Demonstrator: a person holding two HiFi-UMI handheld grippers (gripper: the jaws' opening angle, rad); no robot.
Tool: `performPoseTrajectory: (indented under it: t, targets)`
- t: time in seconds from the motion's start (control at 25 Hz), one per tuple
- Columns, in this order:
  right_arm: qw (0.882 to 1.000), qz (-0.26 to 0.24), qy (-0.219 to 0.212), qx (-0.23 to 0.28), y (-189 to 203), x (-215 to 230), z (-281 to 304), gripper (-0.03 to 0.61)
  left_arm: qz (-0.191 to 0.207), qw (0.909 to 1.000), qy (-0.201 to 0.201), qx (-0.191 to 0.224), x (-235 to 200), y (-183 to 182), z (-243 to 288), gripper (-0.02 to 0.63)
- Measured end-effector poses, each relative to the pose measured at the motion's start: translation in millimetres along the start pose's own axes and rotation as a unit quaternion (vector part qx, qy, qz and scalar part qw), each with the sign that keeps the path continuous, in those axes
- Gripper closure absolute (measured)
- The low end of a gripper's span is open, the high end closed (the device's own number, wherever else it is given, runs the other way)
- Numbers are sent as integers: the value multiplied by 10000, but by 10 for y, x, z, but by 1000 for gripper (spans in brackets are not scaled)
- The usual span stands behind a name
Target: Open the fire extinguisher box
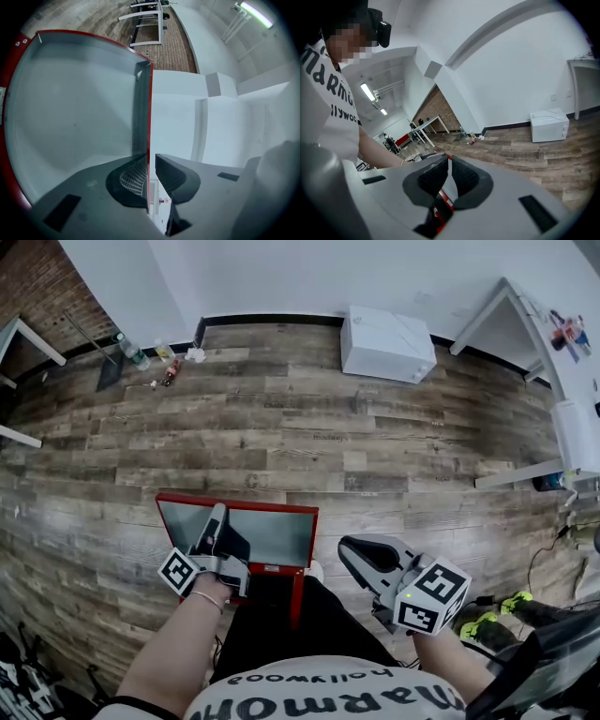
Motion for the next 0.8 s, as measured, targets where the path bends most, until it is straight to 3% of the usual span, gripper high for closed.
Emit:
performPoseTrajectory:
  t: [0.2,0.4,0.52,0.8]
  targets:
    - [9999,-126,-24,33,0,-186,8,568,-118,9999,-98,-69,28,-41,-70,583]
    - [9995,-304,71,38,86,-428,-55,568,83,9987,-366,-338,-25,-124,33,583]
    - [9989,-413,206,-80,168,-477,-116,568,48,9987,-330,-385,-58,-153,82,583]
    - [9980,-336,529,-101,260,-506,-213,566,-245,9996,-115,126,-109,-202,27,583]
Point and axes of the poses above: the fingertips, and each gripper's own axes: z forward along the fingers, x to its right, y out of its underside, the point moved 10 cm from there along -z, backward along the fingers, and after that the axes turned 1 degree about y, right-handed, at the moved point
